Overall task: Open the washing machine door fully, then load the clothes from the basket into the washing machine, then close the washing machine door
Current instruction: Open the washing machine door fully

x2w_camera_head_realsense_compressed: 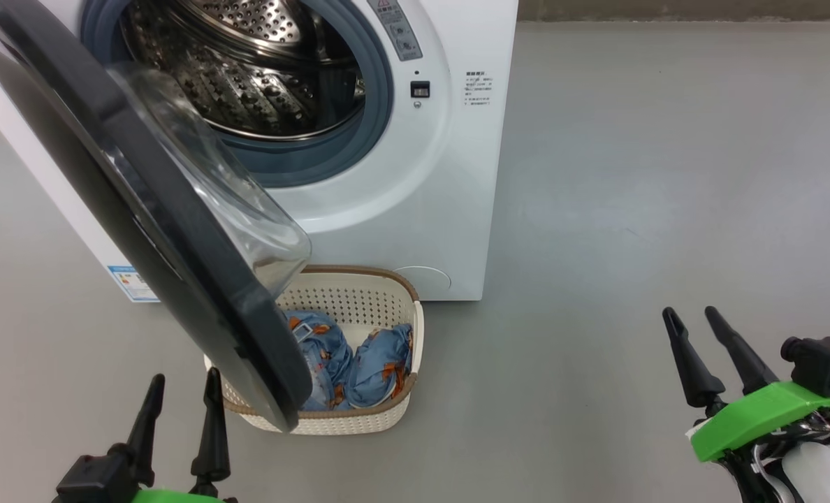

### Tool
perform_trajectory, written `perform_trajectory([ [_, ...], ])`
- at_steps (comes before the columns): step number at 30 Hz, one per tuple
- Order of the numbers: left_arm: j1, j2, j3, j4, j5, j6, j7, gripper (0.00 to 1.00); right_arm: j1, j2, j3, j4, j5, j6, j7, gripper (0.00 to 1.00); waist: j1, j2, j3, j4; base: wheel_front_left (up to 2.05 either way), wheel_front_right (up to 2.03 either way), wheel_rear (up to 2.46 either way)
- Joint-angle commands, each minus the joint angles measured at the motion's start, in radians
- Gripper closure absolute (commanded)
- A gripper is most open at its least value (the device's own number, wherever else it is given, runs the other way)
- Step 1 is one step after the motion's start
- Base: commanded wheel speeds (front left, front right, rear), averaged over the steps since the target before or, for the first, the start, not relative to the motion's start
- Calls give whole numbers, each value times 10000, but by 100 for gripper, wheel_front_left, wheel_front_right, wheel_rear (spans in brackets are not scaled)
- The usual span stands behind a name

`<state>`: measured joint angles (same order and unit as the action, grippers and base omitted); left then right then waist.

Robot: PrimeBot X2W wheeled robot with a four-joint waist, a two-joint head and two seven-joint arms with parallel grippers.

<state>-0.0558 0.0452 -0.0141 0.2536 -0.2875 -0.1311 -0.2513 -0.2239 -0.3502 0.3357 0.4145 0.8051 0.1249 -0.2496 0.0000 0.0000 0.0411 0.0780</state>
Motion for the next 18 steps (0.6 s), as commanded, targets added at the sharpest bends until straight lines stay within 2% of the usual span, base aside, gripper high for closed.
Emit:
perform_trajectory([
  [1,-108,142,317,-278,111,4,-105,0,69,-135,-73,-322,-380,58,-120,0,0,0,-7,12,0,0,0],
  [9,-101,134,322,-252,105,4,-105,0,855,420,-1382,-918,-2620,58,-121,0,0,0,-46,83,0,0,0],
  [18,-109,122,421,-236,71,4,-105,0,1124,736,-1819,-1008,-3485,58,-121,0,0,0,28,122,0,0,0],
])
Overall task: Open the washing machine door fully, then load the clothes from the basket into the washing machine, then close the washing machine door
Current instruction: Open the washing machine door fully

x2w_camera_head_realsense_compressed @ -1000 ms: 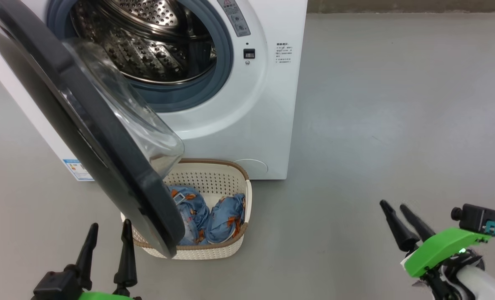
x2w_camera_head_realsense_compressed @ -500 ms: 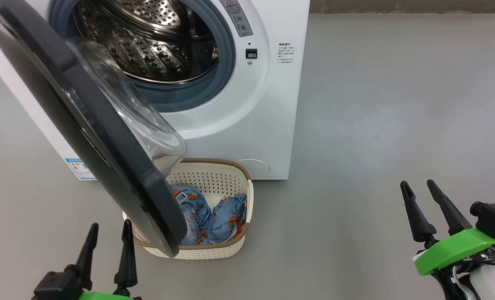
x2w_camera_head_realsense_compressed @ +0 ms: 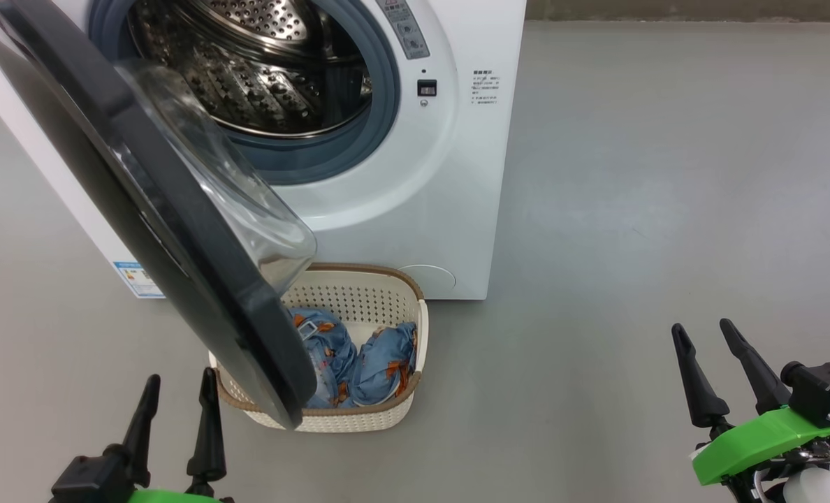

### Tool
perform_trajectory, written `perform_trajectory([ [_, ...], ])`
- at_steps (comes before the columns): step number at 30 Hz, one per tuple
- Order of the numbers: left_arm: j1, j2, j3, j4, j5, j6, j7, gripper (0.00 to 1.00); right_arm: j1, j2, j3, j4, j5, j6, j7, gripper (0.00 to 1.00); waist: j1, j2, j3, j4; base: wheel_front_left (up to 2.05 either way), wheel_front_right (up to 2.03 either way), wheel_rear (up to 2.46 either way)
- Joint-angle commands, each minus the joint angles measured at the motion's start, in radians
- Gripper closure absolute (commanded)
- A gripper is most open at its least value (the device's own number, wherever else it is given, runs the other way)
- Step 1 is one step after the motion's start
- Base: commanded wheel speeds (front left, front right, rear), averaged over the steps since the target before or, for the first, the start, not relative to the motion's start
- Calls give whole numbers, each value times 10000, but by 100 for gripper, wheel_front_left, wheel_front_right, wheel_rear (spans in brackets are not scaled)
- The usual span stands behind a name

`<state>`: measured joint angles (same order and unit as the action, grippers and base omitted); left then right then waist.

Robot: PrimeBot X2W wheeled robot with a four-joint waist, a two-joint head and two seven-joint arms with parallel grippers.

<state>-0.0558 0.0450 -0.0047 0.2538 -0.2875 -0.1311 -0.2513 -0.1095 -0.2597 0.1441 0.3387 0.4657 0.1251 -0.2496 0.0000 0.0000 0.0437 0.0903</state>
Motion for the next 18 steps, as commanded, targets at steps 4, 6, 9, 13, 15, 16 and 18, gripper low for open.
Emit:
perform_trajectory([
  [4,-131,116,374,-192,40,4,-105,0,-12,-132,69,-294,-203,56,-121,0,0,0,-16,-2,0,0,0],
  [6,-155,112,415,-170,19,4,-105,43,2,-124,44,-308,-258,56,-122,0,0,0,-34,12,0,0,0],
  [9,-219,105,509,-204,-10,4,-105,100,34,-113,21,-326,-315,56,-122,0,0,0,-59,42,0,0,0],
  [13,-280,91,703,-545,-41,4,-105,100,53,-80,15,-357,-374,56,-122,0,0,0,-84,62,0,0,0],
  [15,-328,82,784,-908,-86,4,-105,100,56,-63,5,-379,-395,56,-122,0,0,0,-96,61,0,0,0],
  [16,-355,78,811,-1137,-78,4,-105,100,58,-63,5,-391,-407,56,-122,0,0,0,-100,61,0,0,0],
  [18,-434,68,807,-1714,-115,4,-105,100,59,-60,-17,-419,-424,56,-122,0,0,0,-91,59,0,0,0],
])
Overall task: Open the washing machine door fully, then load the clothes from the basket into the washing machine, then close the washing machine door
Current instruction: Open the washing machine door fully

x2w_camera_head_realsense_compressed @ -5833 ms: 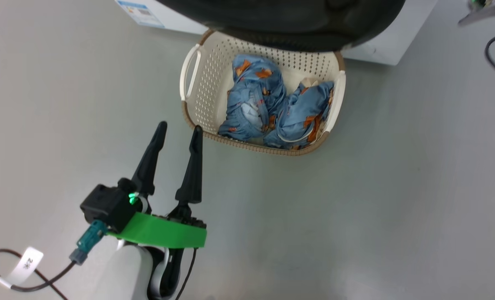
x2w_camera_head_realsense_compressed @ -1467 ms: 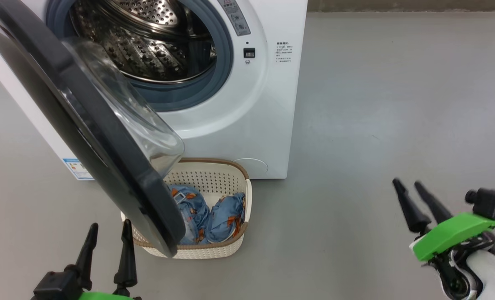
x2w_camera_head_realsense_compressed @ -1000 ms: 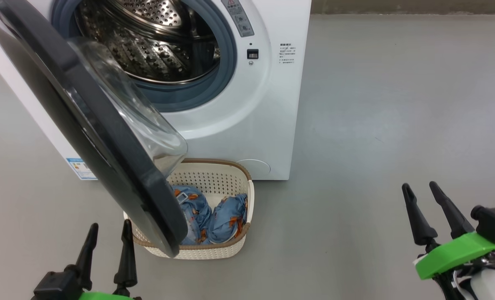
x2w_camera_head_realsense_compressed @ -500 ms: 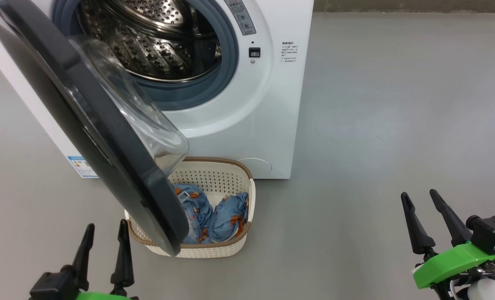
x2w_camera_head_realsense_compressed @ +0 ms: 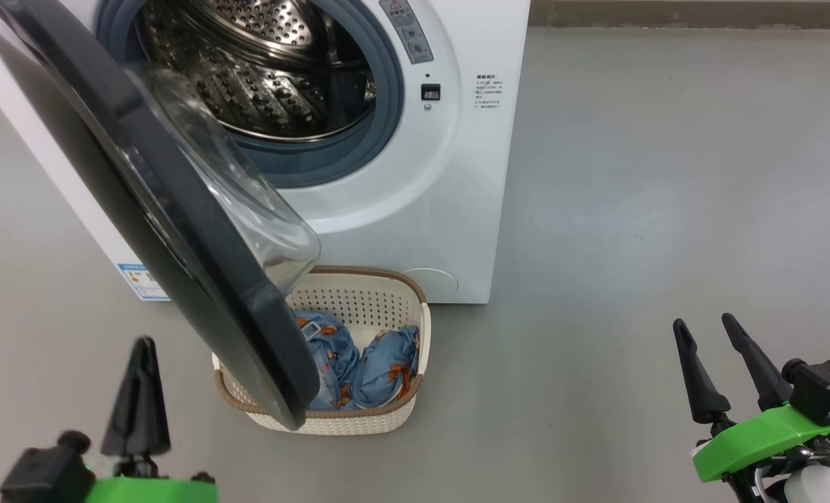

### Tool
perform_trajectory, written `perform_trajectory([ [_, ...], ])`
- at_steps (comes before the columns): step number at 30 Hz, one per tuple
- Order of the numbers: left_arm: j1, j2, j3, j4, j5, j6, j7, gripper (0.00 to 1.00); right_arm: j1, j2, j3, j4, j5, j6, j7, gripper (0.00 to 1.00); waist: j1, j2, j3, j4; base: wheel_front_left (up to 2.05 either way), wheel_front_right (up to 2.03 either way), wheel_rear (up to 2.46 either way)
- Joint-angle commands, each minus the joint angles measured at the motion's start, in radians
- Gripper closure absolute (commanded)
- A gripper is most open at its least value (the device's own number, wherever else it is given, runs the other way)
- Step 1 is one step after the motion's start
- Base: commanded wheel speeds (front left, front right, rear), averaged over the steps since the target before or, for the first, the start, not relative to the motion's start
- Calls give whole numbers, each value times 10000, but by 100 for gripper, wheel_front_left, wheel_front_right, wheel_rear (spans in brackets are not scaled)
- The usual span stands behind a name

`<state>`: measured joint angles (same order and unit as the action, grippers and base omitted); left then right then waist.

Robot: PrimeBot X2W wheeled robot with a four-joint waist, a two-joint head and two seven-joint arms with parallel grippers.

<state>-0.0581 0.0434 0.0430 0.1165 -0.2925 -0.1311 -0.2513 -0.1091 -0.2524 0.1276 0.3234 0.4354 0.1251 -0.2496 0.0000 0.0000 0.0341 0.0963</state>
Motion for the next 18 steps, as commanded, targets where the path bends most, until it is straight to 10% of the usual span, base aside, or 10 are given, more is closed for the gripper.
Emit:
perform_trajectory([
  [1,-458,80,288,-669,-51,5,-105,100,51,-139,138,-282,-136,56,-122,0,0,0,14,-4,0,0,0],
  [10,-724,71,-1590,-3246,-113,289,-105,100,-36,-162,53,-416,-285,56,-122,0,0,0,189,-124,0,0,0],
  [18,-1101,69,-3749,-2549,-615,400,50,100,-171,-101,51,-422,-273,56,-122,0,0,0,419,-295,0,0,0],
])
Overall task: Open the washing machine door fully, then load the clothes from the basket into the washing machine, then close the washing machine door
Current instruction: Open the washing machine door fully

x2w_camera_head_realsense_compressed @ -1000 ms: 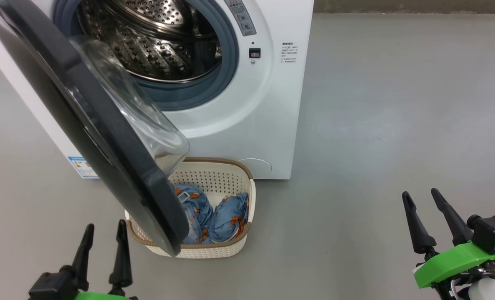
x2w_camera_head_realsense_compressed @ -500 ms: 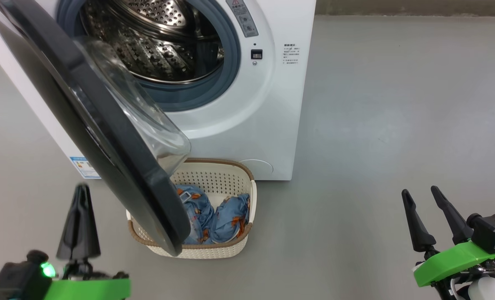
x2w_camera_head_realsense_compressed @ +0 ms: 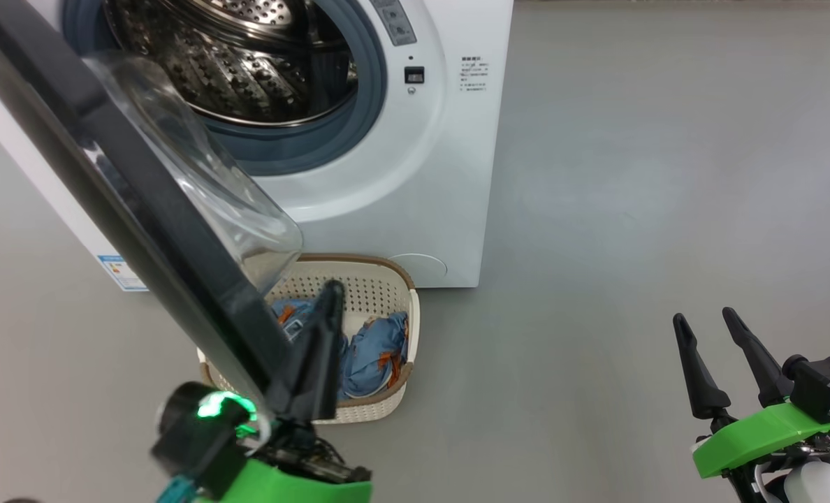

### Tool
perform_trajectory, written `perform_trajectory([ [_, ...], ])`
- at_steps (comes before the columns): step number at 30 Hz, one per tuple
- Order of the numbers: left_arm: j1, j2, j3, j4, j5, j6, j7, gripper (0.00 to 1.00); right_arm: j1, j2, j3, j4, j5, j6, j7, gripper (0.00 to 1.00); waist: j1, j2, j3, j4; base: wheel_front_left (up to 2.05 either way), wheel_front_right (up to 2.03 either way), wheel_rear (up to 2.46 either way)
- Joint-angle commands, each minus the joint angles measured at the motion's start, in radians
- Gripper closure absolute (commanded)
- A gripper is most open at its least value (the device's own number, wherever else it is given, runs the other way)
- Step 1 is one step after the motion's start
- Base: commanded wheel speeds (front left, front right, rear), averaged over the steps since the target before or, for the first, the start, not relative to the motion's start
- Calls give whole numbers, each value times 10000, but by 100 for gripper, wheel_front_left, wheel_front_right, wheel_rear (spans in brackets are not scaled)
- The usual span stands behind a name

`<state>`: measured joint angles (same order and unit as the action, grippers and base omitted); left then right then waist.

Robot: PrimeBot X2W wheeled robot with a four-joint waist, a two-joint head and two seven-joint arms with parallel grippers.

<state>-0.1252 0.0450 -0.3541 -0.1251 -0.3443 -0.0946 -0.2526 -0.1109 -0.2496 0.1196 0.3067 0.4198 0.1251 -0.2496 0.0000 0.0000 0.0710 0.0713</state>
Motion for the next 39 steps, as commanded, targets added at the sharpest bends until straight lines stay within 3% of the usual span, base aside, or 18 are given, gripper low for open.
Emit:
perform_trajectory([
  [1,-495,54,91,118,-190,49,87,100,-171,-132,143,-261,-122,56,-122,0,0,0,80,-68,0,0,0],
  [10,-980,53,-1,2415,-981,216,-18,100,-295,-140,183,-314,-222,56,-122,0,0,0,274,-173,0,0,0],
  [16,-1251,53,268,3188,-1129,209,-77,100,-324,-160,139,-358,-267,56,-122,0,0,0,350,-120,0,0,0],
  [39,-733,53,1222,3709,-1127,203,-90,100,-234,-253,90,-448,-340,56,-122,0,0,0,217,357,0,0,0],
])
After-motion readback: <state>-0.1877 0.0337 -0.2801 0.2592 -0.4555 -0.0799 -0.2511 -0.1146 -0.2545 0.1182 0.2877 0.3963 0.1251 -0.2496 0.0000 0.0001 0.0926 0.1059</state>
